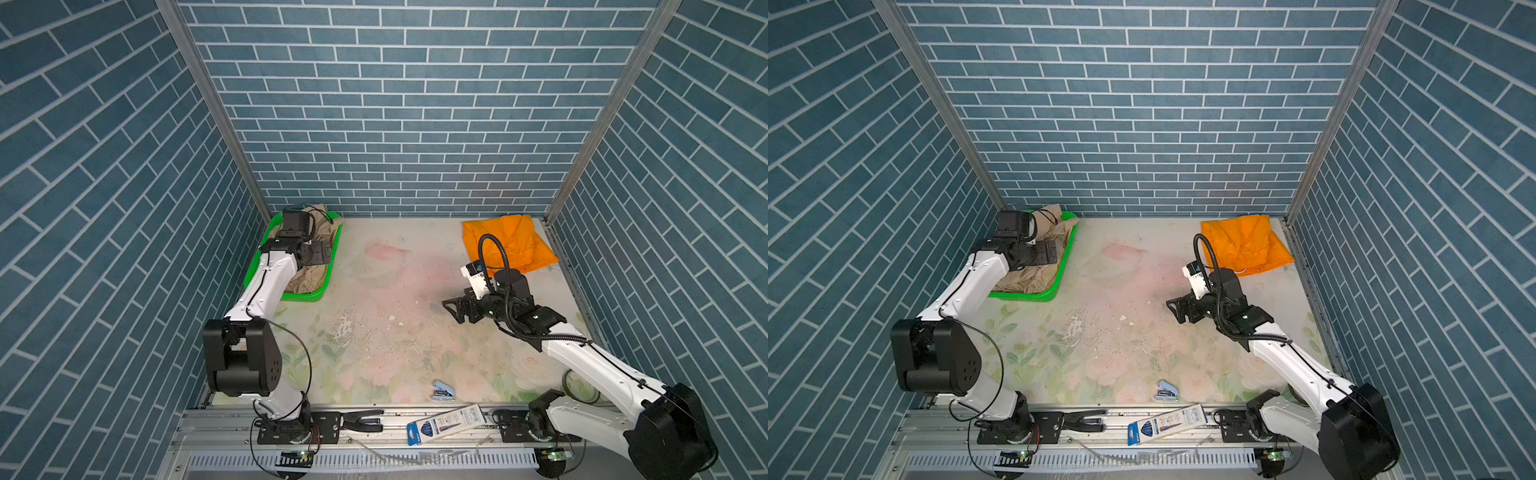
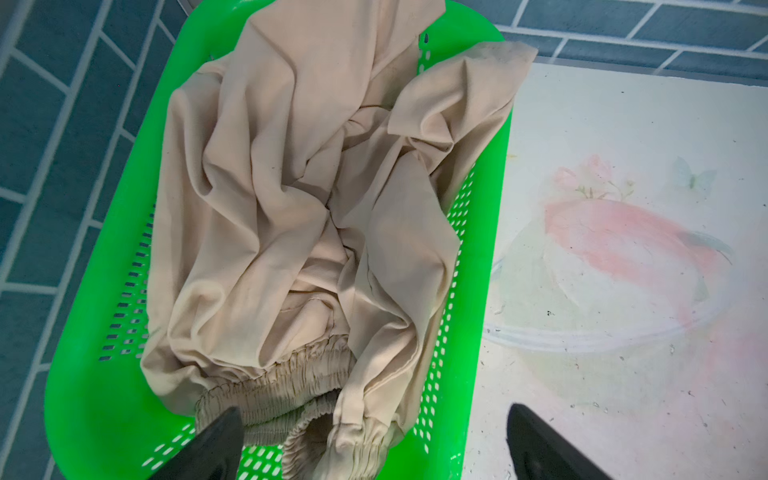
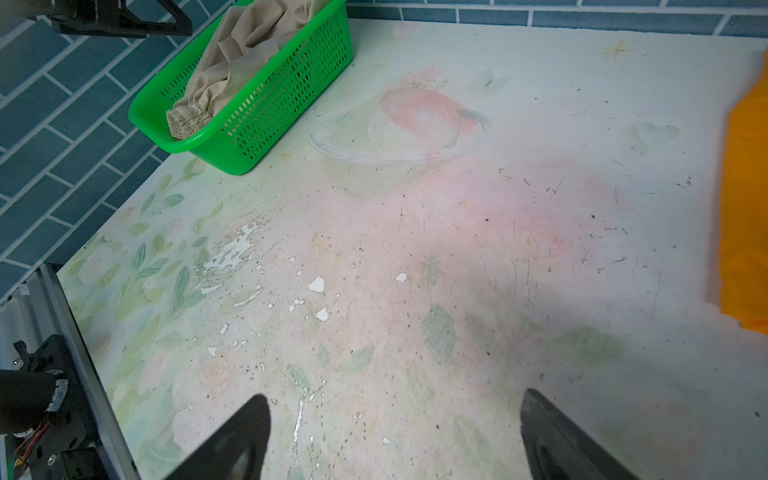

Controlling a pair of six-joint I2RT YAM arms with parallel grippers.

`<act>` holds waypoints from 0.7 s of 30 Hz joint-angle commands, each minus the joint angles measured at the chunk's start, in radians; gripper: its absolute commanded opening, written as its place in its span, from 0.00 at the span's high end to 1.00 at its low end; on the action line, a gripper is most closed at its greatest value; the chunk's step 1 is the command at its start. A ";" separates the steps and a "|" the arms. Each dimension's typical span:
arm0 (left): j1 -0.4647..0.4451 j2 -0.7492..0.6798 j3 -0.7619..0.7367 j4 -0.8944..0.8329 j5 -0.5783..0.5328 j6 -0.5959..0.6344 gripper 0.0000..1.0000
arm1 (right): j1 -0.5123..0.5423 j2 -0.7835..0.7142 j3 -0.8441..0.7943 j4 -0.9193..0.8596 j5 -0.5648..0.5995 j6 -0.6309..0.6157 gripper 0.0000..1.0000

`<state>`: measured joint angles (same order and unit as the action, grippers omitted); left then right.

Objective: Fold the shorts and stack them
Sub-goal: 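Grasp the beige trousers in the green basket with the left gripper and lift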

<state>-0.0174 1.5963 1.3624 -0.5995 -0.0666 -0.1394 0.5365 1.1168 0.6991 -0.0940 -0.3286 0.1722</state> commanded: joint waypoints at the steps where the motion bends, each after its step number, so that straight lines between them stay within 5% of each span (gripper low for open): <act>1: 0.000 0.047 -0.004 0.014 0.016 0.018 0.00 | 0.001 0.029 -0.003 0.076 -0.059 0.026 0.07; 14: 0.012 0.265 0.092 0.058 -0.054 0.039 0.02 | 0.001 -0.051 -0.067 0.075 -0.065 0.139 0.11; 17: 0.032 0.308 0.119 0.052 -0.019 0.028 0.12 | 0.002 -0.086 -0.086 0.068 -0.037 0.155 0.11; 21: 0.054 0.342 0.138 0.044 0.030 0.020 0.40 | 0.002 -0.101 -0.097 0.067 -0.012 0.171 0.12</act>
<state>0.0170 1.9224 1.4734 -0.5442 -0.0681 -0.1169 0.5365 1.0302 0.6136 -0.0254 -0.3702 0.3035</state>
